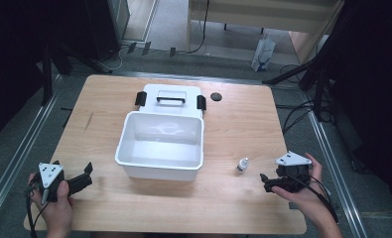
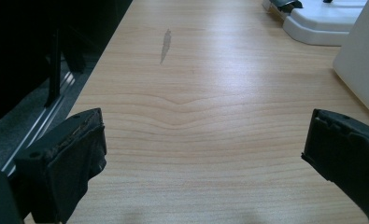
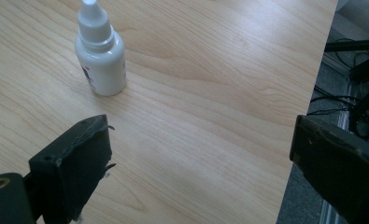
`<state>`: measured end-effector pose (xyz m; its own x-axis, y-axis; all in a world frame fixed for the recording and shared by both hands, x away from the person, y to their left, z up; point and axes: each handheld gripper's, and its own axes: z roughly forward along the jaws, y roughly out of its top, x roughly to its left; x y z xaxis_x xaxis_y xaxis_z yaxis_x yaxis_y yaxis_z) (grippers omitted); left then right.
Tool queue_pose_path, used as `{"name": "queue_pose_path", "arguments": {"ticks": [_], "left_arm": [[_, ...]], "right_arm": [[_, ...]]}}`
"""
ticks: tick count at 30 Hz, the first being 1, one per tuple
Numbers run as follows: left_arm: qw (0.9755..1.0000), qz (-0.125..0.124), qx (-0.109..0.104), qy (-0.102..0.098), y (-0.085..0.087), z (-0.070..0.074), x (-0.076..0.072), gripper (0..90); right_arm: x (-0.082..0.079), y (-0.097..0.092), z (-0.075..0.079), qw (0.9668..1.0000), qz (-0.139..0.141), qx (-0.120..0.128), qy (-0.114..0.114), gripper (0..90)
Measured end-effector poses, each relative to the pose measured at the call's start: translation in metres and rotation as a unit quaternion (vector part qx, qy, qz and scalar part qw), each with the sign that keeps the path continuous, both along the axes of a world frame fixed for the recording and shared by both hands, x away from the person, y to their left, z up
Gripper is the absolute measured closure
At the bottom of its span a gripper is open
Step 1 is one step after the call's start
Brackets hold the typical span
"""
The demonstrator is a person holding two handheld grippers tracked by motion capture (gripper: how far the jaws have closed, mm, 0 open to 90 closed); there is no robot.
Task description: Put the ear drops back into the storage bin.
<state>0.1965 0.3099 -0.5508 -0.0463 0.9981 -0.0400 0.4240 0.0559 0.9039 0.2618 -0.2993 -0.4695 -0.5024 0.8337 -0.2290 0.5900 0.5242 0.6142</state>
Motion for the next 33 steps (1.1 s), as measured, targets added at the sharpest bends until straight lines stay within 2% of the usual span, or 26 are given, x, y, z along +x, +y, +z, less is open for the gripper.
{"name": "queue_pose_path", "arguments": {"ticks": [2, 3, 7, 11, 15, 18, 20, 22, 25, 28, 29, 30, 33], "left_arm": [[1.0000, 0.000, -0.001, 0.000, 0.000, 0.000, 0.000, 0.1], [1.0000, 0.000, -0.001, 0.000, 0.000, 0.000, 0.000, 0.1], [1.0000, 0.000, 0.000, 0.000, 0.000, 0.000, 0.000, 0.1], [1.0000, 0.001, -0.003, 0.001, 0.000, 0.000, 0.000, 0.1], [1.0000, 0.001, -0.004, 0.002, 0.000, 0.000, 0.001, 0.1], [1.0000, 0.001, -0.005, 0.002, 0.001, 0.000, 0.001, 0.1], [1.0000, 0.001, -0.006, 0.002, 0.001, 0.000, 0.001, 0.1], [1.0000, 0.001, -0.005, 0.003, 0.001, 0.000, 0.001, 0.0], [1.0000, 0.001, -0.006, 0.003, 0.001, 0.000, 0.001, 0.1], [1.0000, 0.001, -0.005, 0.004, 0.001, 0.000, 0.001, 0.1], [1.0000, 0.001, -0.005, 0.004, 0.001, 0.000, 0.001, 0.1], [1.0000, 0.000, -0.005, 0.004, 0.001, 0.000, 0.001, 0.1], [1.0000, 0.000, -0.005, 0.004, 0.001, 0.000, 0.001, 0.1]], "right_arm": [[0.002, 0.001, 0.004, 0.9997, 0.014, 0.013, 0.012, 13.0], [0.003, 0.002, 0.006, 0.9994, 0.022, 0.018, 0.021, 12.8], [0.009, 0.007, 0.011, 0.9981, 0.040, -0.004, 0.047, 14.2], [0.013, 0.010, 0.018, 0.9975, 0.047, -0.003, 0.054, 16.9], [0.021, 0.017, 0.025, 0.9960, 0.057, -0.019, 0.066, 23.7], [0.024, 0.025, 0.027, 0.9949, 0.058, -0.033, 0.075, 33.7], [0.026, 0.029, 0.028, 0.9939, 0.064, -0.041, 0.080, 35.9], [0.028, 0.033, 0.028, 0.9918, 0.078, -0.059, 0.083, 38.1], [0.032, 0.039, 0.029, 0.9884, 0.090, -0.072, 0.099, 37.6], [0.036, 0.044, 0.029, 0.9834, 0.104, -0.093, 0.117, 36.2], [0.036, 0.044, 0.029, 0.9834, 0.104, -0.093, 0.117, 36.2], [0.039, 0.047, 0.029, 0.9808, 0.108, -0.100, 0.127, 36.0], [0.044, 0.052, 0.028, 0.9763, 0.116, -0.106, 0.149, 37.3]]}}
